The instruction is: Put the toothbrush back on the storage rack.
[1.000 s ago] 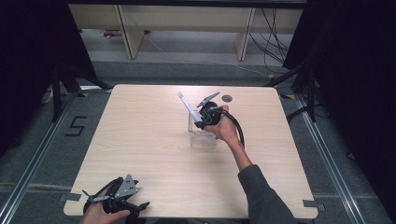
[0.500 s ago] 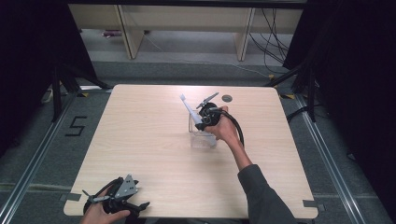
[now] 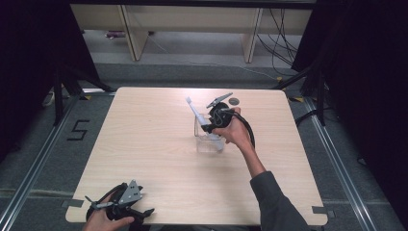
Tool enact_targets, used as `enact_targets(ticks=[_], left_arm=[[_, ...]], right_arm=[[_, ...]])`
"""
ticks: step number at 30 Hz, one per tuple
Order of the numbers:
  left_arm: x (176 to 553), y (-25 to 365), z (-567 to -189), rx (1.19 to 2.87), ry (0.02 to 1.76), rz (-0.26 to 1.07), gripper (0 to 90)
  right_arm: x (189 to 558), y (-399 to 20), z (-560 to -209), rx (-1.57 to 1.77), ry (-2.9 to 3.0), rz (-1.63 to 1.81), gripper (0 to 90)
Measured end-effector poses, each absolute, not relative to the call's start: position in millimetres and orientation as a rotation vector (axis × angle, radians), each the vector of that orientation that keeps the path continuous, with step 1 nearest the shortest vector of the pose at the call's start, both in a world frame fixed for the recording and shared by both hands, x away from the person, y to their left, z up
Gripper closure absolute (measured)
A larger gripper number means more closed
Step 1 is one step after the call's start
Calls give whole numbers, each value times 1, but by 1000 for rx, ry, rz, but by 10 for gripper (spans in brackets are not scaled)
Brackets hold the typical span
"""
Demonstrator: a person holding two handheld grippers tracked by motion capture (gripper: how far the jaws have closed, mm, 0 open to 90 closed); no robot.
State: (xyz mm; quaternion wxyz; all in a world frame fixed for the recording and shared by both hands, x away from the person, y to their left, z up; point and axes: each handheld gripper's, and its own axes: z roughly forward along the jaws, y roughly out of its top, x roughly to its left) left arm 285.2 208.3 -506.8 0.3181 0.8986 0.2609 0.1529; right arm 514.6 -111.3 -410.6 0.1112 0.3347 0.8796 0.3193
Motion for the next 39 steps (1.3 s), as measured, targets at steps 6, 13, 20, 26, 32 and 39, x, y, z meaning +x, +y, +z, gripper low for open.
enact_targets(ticks=[6,13,20,26,32,39], left_arm=[[285,208,-507,2365,686,402,155],[285,208,-507,2363,688,402,155],[285,209,-507,2364,688,403,155],[285,208,-507,2364,688,402,155],[285,208,-507,2355,701,396,155],[285,208,-507,2354,696,401,156]], right_arm=[[512,-115,-407,987,2561,978,446],[509,-122,-398,955,2531,1026,431],[506,-129,-393,966,2503,1073,416],[503,-136,-387,982,2487,1101,380],[494,-144,-378,977,2467,1134,369],[485,-154,-371,965,2446,1148,369]])
